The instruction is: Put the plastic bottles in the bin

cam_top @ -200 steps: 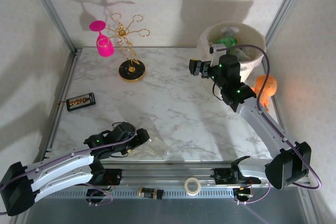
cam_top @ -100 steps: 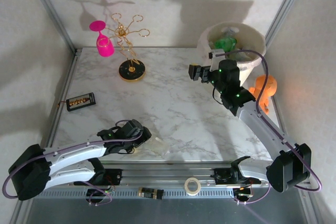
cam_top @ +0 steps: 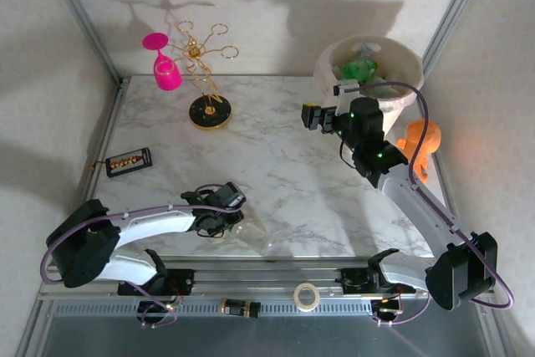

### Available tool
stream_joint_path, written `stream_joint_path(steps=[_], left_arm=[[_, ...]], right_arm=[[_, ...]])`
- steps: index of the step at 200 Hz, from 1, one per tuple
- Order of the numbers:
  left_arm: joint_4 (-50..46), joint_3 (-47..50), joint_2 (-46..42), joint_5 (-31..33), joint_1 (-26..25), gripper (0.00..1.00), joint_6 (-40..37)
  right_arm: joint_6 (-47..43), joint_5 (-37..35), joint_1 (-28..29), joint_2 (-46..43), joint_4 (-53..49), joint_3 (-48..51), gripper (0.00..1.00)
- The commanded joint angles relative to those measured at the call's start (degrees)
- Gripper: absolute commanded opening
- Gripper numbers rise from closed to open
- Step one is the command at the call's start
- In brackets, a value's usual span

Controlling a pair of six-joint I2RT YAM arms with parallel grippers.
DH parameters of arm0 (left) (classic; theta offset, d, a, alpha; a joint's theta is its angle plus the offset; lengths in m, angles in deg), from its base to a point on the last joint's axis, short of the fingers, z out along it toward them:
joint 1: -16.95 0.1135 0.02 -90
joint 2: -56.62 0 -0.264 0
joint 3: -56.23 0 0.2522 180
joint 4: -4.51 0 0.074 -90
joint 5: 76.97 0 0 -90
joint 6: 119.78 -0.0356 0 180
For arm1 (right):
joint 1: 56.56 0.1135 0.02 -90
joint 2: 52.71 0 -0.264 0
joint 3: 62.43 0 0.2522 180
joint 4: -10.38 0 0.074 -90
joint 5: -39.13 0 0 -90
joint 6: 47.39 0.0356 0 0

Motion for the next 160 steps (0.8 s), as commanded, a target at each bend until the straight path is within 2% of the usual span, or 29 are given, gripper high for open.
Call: stream_joint_path(steps=[1, 90, 160], left_arm=[[11.9, -1.7, 4.8, -0.5, -0.3, 0.50, -1.8], [14.9, -3.9, 6.2, 0.4, 1.8, 0.33, -4.5], [23.2, -5.1, 5.2, 1.5, 7.6, 0.32, -6.9]], right_arm=[[-1.0, -1.7, 0.2, -1.3, 1.8, 0.6, 0.99], [2.2, 2.1, 0.2, -0.5, 1.9, 2.6, 0.99], [7.3, 17.8, 0.7, 0.0, 4.2, 7.4, 0.99]])
